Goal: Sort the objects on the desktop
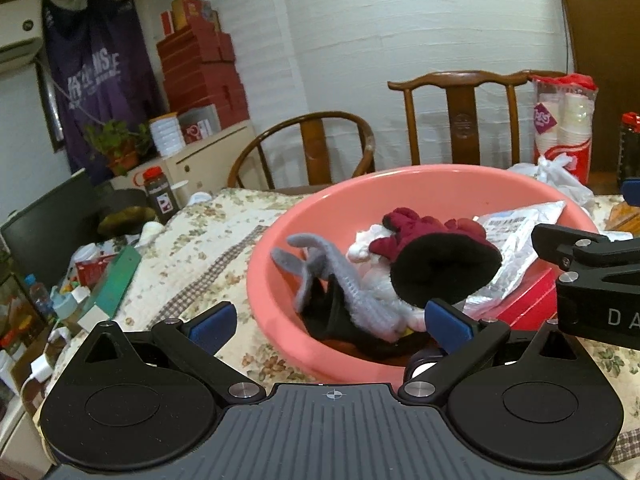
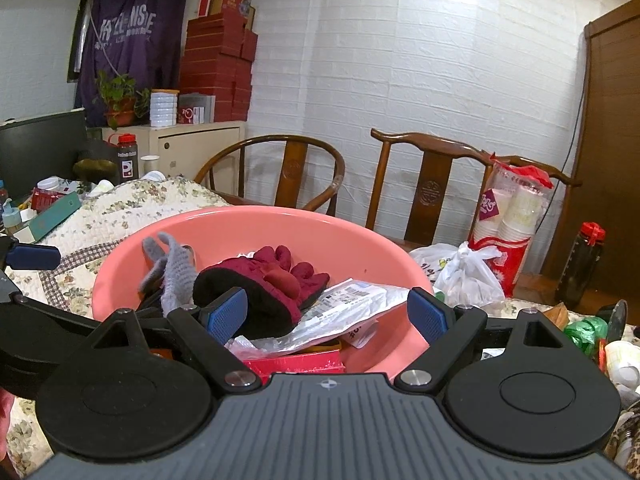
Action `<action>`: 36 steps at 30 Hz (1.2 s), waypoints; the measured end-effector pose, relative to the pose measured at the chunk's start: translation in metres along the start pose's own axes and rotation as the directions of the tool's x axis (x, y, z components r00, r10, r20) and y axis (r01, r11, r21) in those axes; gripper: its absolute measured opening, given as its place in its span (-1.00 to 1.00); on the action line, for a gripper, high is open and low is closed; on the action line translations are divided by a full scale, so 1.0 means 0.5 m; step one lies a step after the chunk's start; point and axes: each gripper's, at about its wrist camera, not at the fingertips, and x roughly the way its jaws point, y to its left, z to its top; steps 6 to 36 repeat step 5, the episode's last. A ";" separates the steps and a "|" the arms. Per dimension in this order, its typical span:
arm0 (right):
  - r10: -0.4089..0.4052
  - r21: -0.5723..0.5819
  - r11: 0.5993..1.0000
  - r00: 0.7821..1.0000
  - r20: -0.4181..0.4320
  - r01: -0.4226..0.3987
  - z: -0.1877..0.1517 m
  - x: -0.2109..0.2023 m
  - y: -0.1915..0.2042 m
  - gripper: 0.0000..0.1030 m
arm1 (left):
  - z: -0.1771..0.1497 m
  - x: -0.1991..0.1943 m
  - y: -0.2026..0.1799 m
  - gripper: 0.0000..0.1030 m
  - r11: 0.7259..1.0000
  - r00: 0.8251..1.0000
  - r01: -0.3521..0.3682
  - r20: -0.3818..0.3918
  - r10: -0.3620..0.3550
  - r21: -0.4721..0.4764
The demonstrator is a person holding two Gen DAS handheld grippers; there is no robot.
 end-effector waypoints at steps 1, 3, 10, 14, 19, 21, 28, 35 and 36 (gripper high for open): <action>0.001 -0.001 1.000 1.000 0.000 -0.001 0.000 -0.001 0.000 0.74 | 0.001 0.000 0.000 1.00 1.000 1.000 0.007 -0.005 -0.007 0.001; 0.003 0.000 1.000 1.000 0.003 -0.003 0.001 0.000 -0.004 0.74 | 0.001 0.000 -0.001 1.00 1.000 1.000 0.014 -0.011 -0.014 -0.001; 0.004 0.001 1.000 1.000 0.005 -0.004 0.002 -0.001 -0.004 0.74 | 0.000 -0.001 -0.004 1.00 1.000 1.000 0.008 -0.010 -0.008 0.006; 0.004 0.001 1.000 1.000 0.005 -0.004 0.002 -0.001 -0.004 0.74 | 0.000 -0.001 -0.004 1.00 1.000 1.000 0.008 -0.010 -0.008 0.006; 0.004 0.001 1.000 1.000 0.005 -0.004 0.002 -0.001 -0.004 0.74 | 0.000 -0.001 -0.004 1.00 1.000 1.000 0.008 -0.010 -0.008 0.006; 0.004 0.001 1.000 1.000 0.005 -0.004 0.002 -0.001 -0.004 0.74 | 0.000 -0.001 -0.004 1.00 1.000 1.000 0.008 -0.010 -0.008 0.006; 0.004 0.001 1.000 1.000 0.005 -0.004 0.002 -0.001 -0.004 0.74 | 0.000 -0.001 -0.004 1.00 1.000 1.000 0.008 -0.010 -0.008 0.006; 0.004 0.001 1.000 1.000 0.005 -0.004 0.002 -0.001 -0.004 0.74 | 0.000 -0.001 -0.004 1.00 1.000 1.000 0.008 -0.010 -0.008 0.006; 0.004 0.001 1.000 1.000 0.005 -0.004 0.002 -0.001 -0.004 0.74 | 0.000 -0.001 -0.004 1.00 1.000 1.000 0.008 -0.010 -0.008 0.006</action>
